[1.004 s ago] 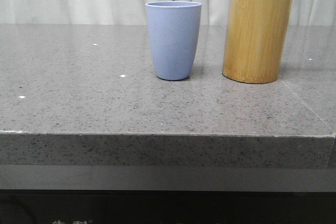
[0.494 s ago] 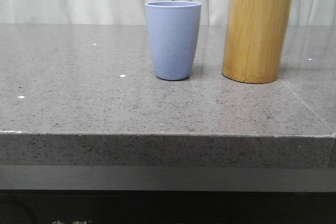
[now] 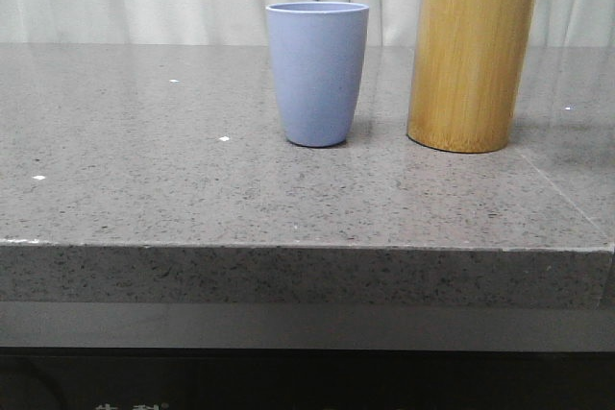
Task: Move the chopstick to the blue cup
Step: 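Grasp the pink stick in the bamboo cup with the right gripper, then lift the pink stick out and carry it over the blue cup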
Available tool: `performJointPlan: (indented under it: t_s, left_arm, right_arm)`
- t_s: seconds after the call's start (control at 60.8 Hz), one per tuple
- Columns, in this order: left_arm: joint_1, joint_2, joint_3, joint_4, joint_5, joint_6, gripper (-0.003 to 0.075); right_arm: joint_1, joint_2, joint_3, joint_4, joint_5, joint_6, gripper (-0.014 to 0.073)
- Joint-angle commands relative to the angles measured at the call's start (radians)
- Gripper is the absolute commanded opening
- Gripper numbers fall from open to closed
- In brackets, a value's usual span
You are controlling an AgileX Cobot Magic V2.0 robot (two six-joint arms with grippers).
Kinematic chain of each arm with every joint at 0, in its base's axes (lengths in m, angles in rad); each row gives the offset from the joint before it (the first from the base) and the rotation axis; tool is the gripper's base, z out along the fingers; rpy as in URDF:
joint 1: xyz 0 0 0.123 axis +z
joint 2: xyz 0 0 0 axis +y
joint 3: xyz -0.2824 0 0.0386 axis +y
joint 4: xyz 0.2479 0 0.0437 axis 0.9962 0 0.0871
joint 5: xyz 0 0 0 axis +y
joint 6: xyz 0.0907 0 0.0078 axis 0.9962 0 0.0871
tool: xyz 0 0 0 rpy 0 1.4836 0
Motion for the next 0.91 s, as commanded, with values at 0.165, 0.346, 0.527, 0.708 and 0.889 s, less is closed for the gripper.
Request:
performJointPlan:
  t_s: [0.165, 0.346, 0.527, 0.708, 0.889]
  left_arm:
    - [0.001, 0.011, -0.023, -0.008, -0.085, -0.009, -0.0019]
    - [0.001, 0.011, -0.023, -0.008, -0.085, -0.009, -0.0019]
    - [0.001, 0.011, -0.023, -0.008, -0.085, -0.009, -0.0019]
    - [0.001, 0.011, -0.023, -0.008, -0.085, -0.009, -0.0019]
    - [0.001, 0.011, -0.023, -0.008, -0.085, -0.009, -0.0019]
  right_arm:
    - [0.001, 0.001, -0.056, 0.0, -0.096, -0.006, 0.0132]
    - [0.001, 0.001, -0.056, 0.0, -0.124, -0.006, -0.0024]
    - [0.001, 0.001, -0.057, 0.0, -0.217, -0.006, -0.0029]
    - [0.001, 0.001, -0.074, 0.0, -0.234, 0.0, -0.0029]
    - [0.029, 0.001, -0.146, -0.001, -0.215, 0.057, -0.0029]
